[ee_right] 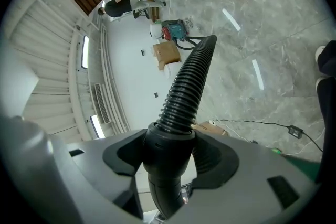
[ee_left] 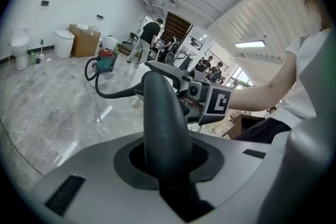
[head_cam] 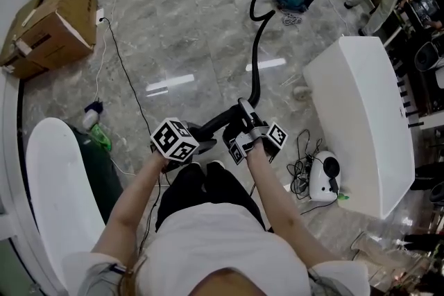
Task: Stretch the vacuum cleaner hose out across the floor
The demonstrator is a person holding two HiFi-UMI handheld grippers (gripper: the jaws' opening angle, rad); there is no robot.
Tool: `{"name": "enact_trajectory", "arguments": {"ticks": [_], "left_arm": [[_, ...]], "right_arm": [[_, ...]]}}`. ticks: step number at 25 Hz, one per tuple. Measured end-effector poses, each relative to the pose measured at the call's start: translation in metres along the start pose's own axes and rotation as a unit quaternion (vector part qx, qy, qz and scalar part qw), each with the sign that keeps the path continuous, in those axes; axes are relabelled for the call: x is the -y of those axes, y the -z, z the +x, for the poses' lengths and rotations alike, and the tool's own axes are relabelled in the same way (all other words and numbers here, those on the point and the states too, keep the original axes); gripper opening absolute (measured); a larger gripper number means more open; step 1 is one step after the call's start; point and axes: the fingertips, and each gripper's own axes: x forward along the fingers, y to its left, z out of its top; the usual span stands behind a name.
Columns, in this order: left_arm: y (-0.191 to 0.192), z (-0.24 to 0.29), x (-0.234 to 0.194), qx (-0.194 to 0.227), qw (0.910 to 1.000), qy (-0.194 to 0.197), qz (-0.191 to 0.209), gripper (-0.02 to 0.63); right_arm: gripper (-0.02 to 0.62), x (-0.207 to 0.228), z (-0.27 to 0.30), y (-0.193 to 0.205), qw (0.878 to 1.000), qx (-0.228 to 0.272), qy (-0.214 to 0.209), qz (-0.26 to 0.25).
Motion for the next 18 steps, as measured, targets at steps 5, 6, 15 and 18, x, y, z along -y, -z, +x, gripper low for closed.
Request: {"name": "enact_trajectory", "arguments": {"ticks": [5, 6, 15, 18], "left_arm": [[-0.014, -0.007, 0.004, 0.031, 0.9993, 0.022, 0.003, 0.109], [-0.015, -0.011, 0.001, 0.035, 0.9992, 0.018, 0.000, 0.137], [-0.036, -0.070, -0.020, 0.124, 0.9902, -0.035, -0.055, 0.273], [-0.030, -0.094, -0.033, 0.181, 0.9763, -0.044, -0.110, 0.278]], "right_arm": [[0.270, -0.006, 0.001, -0.010, 0.999, 0.018, -0.027, 0.027], [0.270, -0.008, 0.002, -0.012, 0.999, 0.023, -0.034, 0.034], [0.270, -0.037, 0.003, -0.054, 0.993, 0.070, -0.081, 0.051], [0.270, -0.041, 0.004, -0.064, 0.990, 0.089, -0.098, 0.057]]}}
